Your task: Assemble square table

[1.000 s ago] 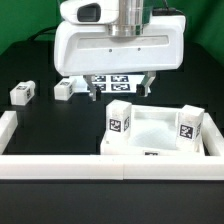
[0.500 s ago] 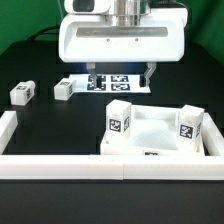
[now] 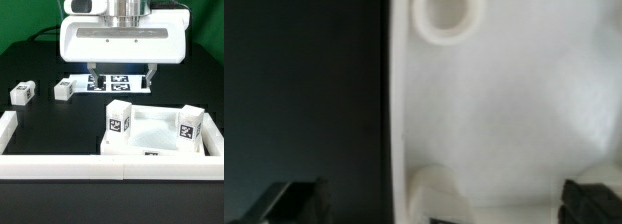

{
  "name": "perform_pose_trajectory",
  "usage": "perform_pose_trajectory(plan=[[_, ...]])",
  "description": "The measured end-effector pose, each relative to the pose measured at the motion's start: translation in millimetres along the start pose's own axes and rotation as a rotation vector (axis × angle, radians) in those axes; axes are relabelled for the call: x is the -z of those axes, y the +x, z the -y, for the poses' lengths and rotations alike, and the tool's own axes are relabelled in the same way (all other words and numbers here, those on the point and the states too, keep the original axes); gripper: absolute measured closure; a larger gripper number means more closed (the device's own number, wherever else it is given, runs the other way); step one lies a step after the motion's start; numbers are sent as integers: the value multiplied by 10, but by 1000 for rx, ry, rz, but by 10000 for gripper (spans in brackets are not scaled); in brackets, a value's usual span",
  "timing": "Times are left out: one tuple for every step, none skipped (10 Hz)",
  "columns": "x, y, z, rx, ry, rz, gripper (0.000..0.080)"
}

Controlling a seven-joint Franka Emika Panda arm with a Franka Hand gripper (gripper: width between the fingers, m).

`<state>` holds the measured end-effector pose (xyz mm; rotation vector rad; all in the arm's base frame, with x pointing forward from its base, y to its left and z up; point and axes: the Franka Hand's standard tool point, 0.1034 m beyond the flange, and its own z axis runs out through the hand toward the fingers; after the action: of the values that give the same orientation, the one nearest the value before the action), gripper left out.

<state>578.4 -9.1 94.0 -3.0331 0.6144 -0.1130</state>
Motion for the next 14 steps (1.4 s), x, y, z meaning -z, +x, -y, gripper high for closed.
perform_pose_trajectory(plan=[[-17, -28, 25, -154, 13, 12, 151], [-41, -50, 53, -295, 29, 23, 151], [-63, -67, 71, -354, 33, 30, 151], [-62, -69, 81, -411, 36, 32, 151], [-64, -73, 86, -461, 36, 34, 151], [-65, -76, 92, -502, 38, 36, 151], [-66, -81, 106, -568, 42, 40, 151], [-66, -85, 113, -599, 43, 41, 151], [-67, -90, 127, -667, 47, 46, 151], [-70, -96, 133, -712, 51, 49, 151], [-89, -127, 135, -857, 62, 67, 151], [-91, -133, 139, -937, 68, 77, 151], [-91, -135, 147, -964, 69, 79, 151], [-91, -142, 165, -1045, 72, 87, 151]])
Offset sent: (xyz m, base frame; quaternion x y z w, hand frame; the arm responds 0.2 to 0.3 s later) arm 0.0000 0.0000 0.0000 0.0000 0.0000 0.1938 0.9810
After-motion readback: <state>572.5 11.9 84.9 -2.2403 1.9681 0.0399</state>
